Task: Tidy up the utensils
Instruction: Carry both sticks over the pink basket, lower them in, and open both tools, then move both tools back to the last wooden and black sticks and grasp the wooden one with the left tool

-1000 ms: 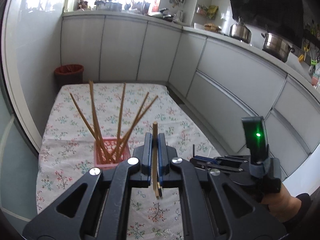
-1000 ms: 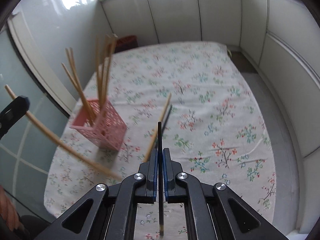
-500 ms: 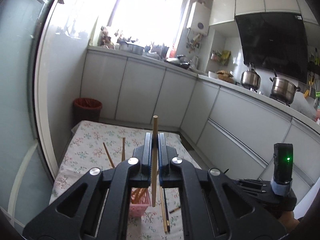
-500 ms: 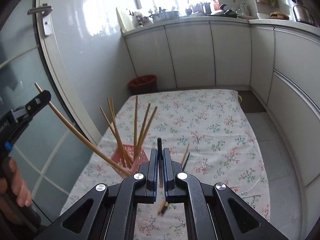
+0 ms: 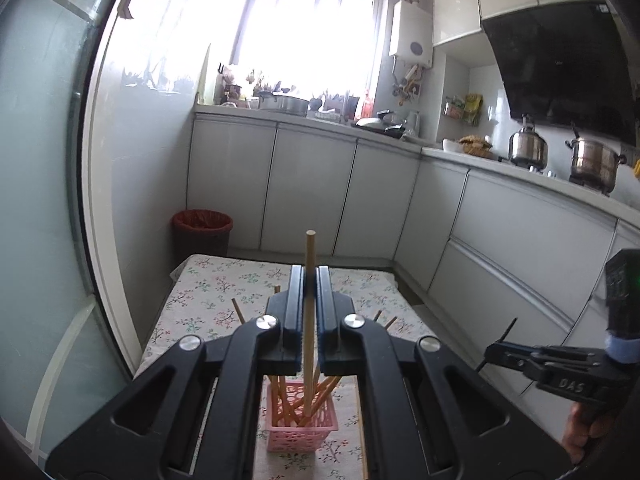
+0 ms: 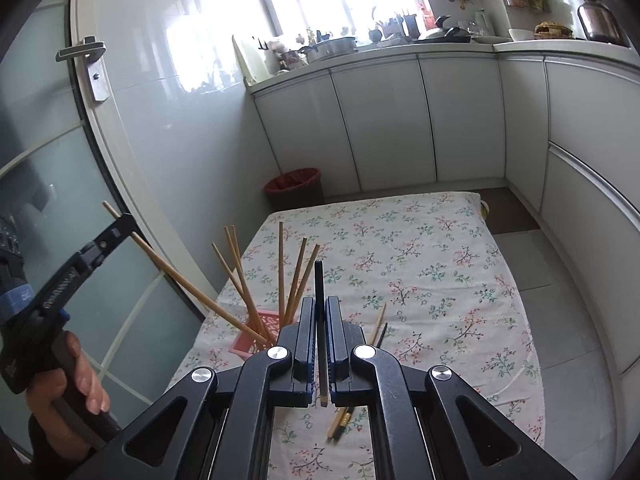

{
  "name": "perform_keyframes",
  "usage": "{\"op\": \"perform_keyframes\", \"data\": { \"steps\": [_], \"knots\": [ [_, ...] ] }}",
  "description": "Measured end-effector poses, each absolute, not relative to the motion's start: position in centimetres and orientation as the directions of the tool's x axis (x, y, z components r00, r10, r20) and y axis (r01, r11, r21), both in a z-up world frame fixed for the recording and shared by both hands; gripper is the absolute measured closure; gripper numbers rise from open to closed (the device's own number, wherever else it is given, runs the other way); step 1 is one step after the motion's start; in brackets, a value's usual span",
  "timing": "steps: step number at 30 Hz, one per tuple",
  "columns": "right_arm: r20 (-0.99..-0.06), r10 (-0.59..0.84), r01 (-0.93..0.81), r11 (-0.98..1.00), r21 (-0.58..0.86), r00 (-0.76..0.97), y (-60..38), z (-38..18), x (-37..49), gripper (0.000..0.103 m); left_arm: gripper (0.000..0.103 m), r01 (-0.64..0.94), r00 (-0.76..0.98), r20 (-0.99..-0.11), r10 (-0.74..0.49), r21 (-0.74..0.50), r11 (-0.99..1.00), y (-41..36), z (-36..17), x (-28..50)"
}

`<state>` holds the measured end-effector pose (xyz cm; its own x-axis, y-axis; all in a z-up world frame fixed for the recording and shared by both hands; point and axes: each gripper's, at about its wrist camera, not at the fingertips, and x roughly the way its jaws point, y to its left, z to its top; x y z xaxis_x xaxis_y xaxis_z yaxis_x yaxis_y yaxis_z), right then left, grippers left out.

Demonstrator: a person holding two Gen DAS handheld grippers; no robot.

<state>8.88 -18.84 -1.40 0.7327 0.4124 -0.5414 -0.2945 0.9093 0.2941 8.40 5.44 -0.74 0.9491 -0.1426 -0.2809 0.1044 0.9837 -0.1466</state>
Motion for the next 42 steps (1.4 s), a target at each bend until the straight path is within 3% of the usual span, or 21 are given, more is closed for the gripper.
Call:
{"op": "perform_keyframes", "data": {
  "steps": [10, 12, 14, 18, 20, 22, 28, 32, 36, 42],
  "knots": [
    [-0.539, 0.426, -0.308, 0.903, 0.299, 0.727, -18.4, -1.3, 8.8, 0.098, 0.097, 0.066, 0.903, -0.42, -0.096, -0.087, 0.994, 4.6, -4.1, 11.7],
    [-0.534, 0.43, -0.31, 0.901, 0.303, 0.728, -18.3, -1.2, 8.8, 0.098, 0.09, 0.075, 0.897, -0.429, -0.106, -0.089, 0.993, 4.6, -4.4, 12.1],
    [-0.529, 0.434, -0.31, 0.899, 0.31, 0.729, -18.2, -1.1, 8.8, 0.098, 0.072, 0.075, 0.892, -0.438, -0.11, -0.097, 0.992, 4.7, -4.5, 12.0],
    [-0.508, 0.448, -0.313, 0.89, 0.331, 0.735, -17.9, -0.6, 9.0, 0.098, 0.063, 0.078, 0.892, -0.435, -0.119, -0.112, 0.991, 4.8, -3.8, 11.1],
    [-0.495, 0.458, -0.318, 0.884, 0.343, 0.739, -17.7, -0.3, 9.1, 0.098, 0.048, 0.068, 0.89, -0.442, -0.115, -0.12, 0.99, 5.0, -3.6, 10.6],
    [-0.482, 0.471, -0.329, 0.876, 0.353, 0.738, -17.2, 0.0, 9.4, 0.098, 0.043, 0.05, 0.883, -0.457, -0.109, -0.14, 0.989, 5.5, -3.8, 9.9],
    [-0.459, 0.494, -0.342, 0.861, 0.376, 0.738, -15.7, 0.3, 10.6, 0.098, 0.037, 0.002, 0.795, -0.595, -0.118, -0.191, 0.982, 6.5, -6.2, 10.0],
    [-0.438, 0.498, -0.339, 0.855, 0.392, 0.749, -15.1, 0.3, 11.3, 0.098, 0.026, -0.033, 0.748, -0.659, -0.082, -0.161, 0.986, 7.2, -7.4, 10.4],
    [-0.423, 0.499, -0.348, 0.855, 0.385, 0.756, -14.0, -0.1, 12.3, 0.098, 0.025, -0.061, 0.704, -0.707, -0.065, -0.151, 0.987, 8.0, -8.4, 10.9],
    [-0.476, 0.475, -0.327, 0.873, 0.363, 0.74, -12.3, -2.1, 14.3, 0.098, 0.024, -0.064, 0.663, -0.743, -0.085, -0.17, 0.983, 8.2, -9.2, 11.4]
  ]
}}
